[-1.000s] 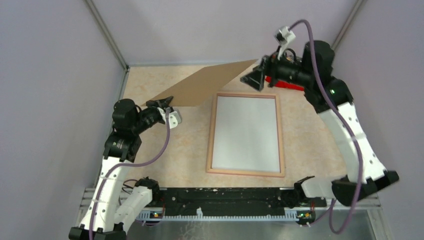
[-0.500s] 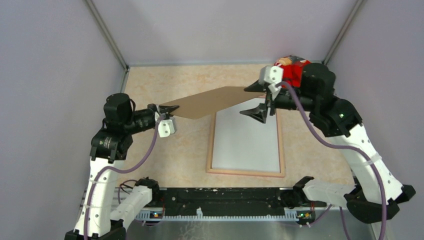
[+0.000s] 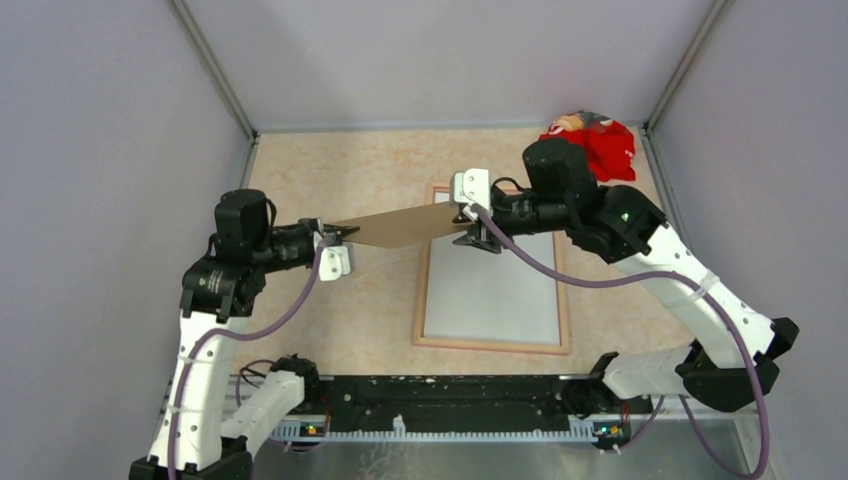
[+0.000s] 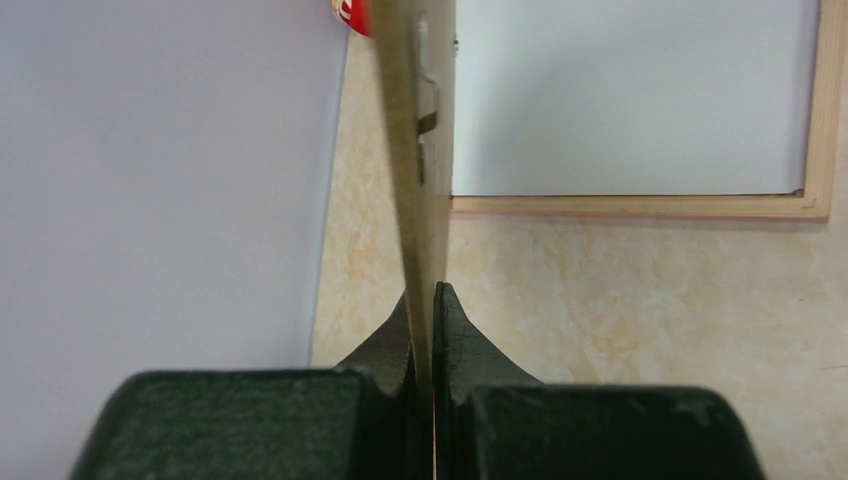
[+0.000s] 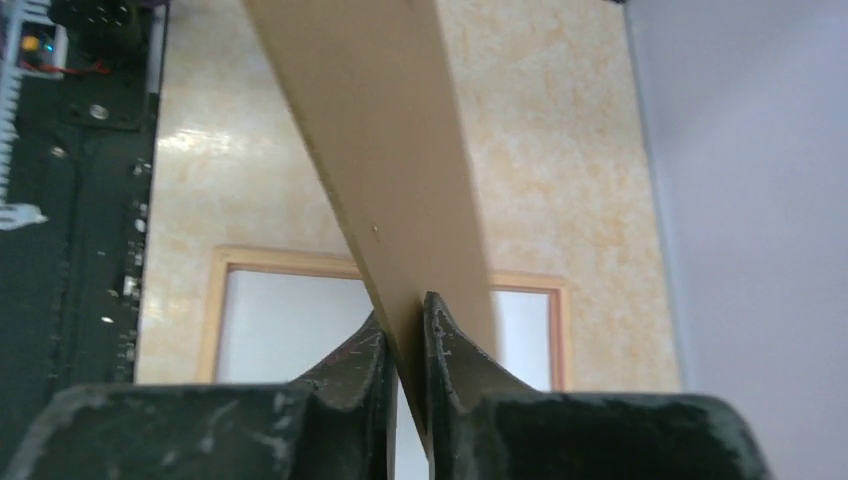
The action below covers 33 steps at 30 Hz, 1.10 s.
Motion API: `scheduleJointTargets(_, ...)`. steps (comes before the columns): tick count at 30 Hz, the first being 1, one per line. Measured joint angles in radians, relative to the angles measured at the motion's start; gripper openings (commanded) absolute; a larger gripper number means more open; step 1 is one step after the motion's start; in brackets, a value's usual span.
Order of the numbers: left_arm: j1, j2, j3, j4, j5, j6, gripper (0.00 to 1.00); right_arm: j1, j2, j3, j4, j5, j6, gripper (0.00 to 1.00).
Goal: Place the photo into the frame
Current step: Turn over the photo frame item at the center of the board.
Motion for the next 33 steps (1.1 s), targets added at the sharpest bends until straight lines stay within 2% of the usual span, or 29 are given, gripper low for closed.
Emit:
scheduleJointTargets(4,0.003,0.008,0.003,-0.035,0.009,-0.053,0.01,0.032,-0.002,-0.003,0.018,0.077,-0.063,0.00)
scheduleJointTargets(5,0.003,0.008,0.003,-0.033,0.008,-0.060,0.18,0.039,-0.003,-0.005,0.022,0.093,-0.071,0.00)
scheduleJointTargets(7,0.005,0.003,0.001,-0.009,0.002,-0.076,0.45,0.051,-0.013,-0.016,0.047,0.123,-0.082,0.00)
scheduleJointTargets(9,0.005,-0.015,-0.011,0.077,-0.004,-0.089,0.59,0.061,-0.024,-0.028,0.086,0.148,-0.076,0.00)
scheduleJointTargets(11,0.004,-0.043,-0.021,0.170,-0.010,-0.106,0.83,0.070,-0.031,-0.035,0.118,0.170,-0.043,0.00)
scheduleJointTargets(12,0.003,-0.058,-0.027,0.211,-0.012,-0.117,0.89,0.072,-0.032,-0.036,0.127,0.180,-0.024,0.00)
scheduleJointTargets(16,0.002,-0.096,-0.041,0.356,-0.034,-0.203,0.93,0.075,-0.032,-0.027,0.192,0.243,0.020,0.00)
scheduleJointTargets(19,0.001,-0.105,-0.061,0.506,-0.086,-0.330,0.95,0.071,-0.015,0.058,0.182,0.294,0.080,0.00)
scheduleJointTargets(24,0.001,-0.106,-0.101,0.750,-0.235,-0.595,0.99,0.051,0.121,0.425,0.089,0.353,0.227,0.00)
scheduleJointTargets(26,0.001,-0.096,-0.098,0.808,-0.284,-0.677,0.99,0.032,0.142,0.488,0.086,0.371,0.283,0.00)
scheduleJointTargets(29,0.001,-0.063,-0.064,0.825,-0.325,-0.784,0.99,-0.042,0.143,0.496,0.075,0.346,0.409,0.00)
scheduleJointTargets(33,0.001,0.018,0.002,0.777,-0.327,-0.893,0.99,-0.218,0.120,0.362,0.117,0.224,0.631,0.00)
